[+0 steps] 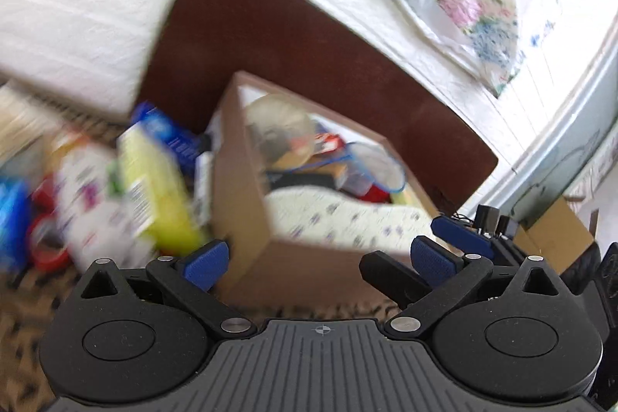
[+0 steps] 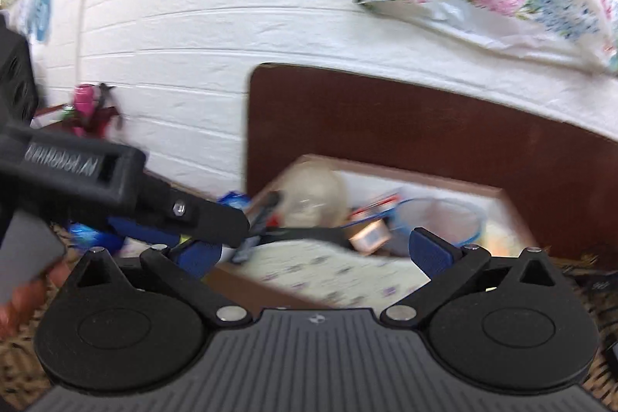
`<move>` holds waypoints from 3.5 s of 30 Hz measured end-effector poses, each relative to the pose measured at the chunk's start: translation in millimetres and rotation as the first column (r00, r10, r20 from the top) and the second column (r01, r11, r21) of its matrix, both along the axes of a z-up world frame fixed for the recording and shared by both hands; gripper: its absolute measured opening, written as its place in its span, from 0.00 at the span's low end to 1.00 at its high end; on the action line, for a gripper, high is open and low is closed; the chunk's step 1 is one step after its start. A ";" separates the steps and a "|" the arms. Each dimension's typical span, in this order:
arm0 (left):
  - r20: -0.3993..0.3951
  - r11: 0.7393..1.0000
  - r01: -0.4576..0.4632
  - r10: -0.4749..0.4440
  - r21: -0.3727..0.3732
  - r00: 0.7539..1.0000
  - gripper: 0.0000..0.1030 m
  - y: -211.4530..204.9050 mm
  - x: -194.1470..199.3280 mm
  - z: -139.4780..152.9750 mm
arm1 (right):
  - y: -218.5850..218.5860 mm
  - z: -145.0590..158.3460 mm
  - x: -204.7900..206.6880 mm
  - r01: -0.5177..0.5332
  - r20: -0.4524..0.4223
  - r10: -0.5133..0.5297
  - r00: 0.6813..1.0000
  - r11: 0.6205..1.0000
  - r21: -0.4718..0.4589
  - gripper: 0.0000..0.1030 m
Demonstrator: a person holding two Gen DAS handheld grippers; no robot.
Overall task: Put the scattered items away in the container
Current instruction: 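Withdraw both grippers from the cardboard box back over the table, then grasp the blue mint box with the left gripper, then lift the mint box with the left gripper and carry it toward the cardboard box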
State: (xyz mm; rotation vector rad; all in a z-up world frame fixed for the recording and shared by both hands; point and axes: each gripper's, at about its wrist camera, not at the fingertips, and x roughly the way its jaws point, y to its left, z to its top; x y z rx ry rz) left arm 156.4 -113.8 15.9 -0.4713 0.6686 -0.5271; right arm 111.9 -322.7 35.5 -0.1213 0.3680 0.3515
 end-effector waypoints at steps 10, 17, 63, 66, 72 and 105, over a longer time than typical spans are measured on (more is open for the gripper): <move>-0.042 0.979 -0.174 0.179 0.108 0.983 1.00 94.0 -64.6 -36.7 | 83.1 -49.4 -48.0 -0.133 -0.157 0.138 0.978 0.990 0.044 1.00; -0.002 0.966 -0.213 0.216 0.148 0.976 1.00 148.7 -52.0 -41.7 | 144.9 -64.4 -51.4 -0.184 -0.207 0.187 0.960 0.982 0.033 1.00; -0.095 0.975 0.045 -0.024 0.218 0.995 0.69 141.1 -48.1 -57.4 | 213.9 -77.9 -56.0 -0.275 -0.267 0.241 0.933 0.957 -0.096 0.48; -0.124 0.978 0.079 -0.055 0.195 0.991 0.70 129.6 -67.3 -61.6 | 200.1 -78.6 -81.9 -0.258 -0.289 0.222 0.931 0.962 -0.091 0.48; -0.145 0.981 0.088 -0.063 0.174 0.987 0.82 117.8 -78.9 -64.6 | 181.7 -81.9 -112.1 -0.232 -0.295 0.201 0.934 0.970 -0.073 0.53; -0.078 0.945 0.143 -0.126 0.294 0.989 0.75 77.2 -73.3 -19.4 | 158.3 -63.4 -111.2 -0.187 -0.230 0.170 0.958 0.981 -0.058 0.55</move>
